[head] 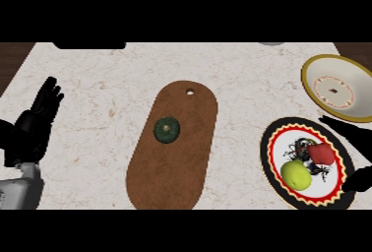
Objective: Pick the bell pepper from the plate and place it in the bowl
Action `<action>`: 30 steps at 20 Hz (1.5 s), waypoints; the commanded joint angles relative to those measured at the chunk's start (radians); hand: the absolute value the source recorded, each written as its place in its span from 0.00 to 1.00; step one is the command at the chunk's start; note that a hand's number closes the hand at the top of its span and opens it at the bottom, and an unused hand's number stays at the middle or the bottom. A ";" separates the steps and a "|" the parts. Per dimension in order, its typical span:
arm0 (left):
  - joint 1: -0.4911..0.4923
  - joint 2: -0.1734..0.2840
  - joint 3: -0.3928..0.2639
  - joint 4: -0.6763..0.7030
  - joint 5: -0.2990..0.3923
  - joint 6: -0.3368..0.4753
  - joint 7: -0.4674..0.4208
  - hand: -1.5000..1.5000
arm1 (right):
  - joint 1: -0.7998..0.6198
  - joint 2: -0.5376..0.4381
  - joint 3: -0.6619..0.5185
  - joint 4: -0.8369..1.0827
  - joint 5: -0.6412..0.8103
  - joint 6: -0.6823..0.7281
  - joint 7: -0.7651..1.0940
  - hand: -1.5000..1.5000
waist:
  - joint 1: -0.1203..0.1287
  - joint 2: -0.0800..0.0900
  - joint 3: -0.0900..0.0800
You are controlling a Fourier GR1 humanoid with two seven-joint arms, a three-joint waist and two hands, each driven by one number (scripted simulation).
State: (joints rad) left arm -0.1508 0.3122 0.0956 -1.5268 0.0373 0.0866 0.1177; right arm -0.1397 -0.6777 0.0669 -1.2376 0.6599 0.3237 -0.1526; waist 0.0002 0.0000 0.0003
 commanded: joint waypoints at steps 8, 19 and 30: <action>0.055 -0.027 0.038 -0.042 -0.027 -0.048 -0.012 0.50 | -0.097 0.136 -0.032 0.183 0.156 -0.069 -0.030 0.00 | 0.006 0.001 0.000; 0.040 -0.081 0.019 -0.016 -0.092 -0.020 -0.037 0.50 | -0.199 0.154 -0.063 0.347 0.175 -0.046 -0.204 1.00 | 0.005 0.001 0.000; 0.014 -0.049 0.063 -0.039 -0.048 -0.074 0.011 0.50 | -0.230 0.286 0.035 0.287 0.316 -0.169 -0.117 1.00 | 0.004 0.000 -0.001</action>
State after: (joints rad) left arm -0.1268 0.2499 0.1497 -1.5674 -0.0241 0.0360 0.1238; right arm -0.3653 -0.4614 0.0381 -0.9101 0.9254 0.1889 -0.2966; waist -0.0010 -0.0044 -0.0115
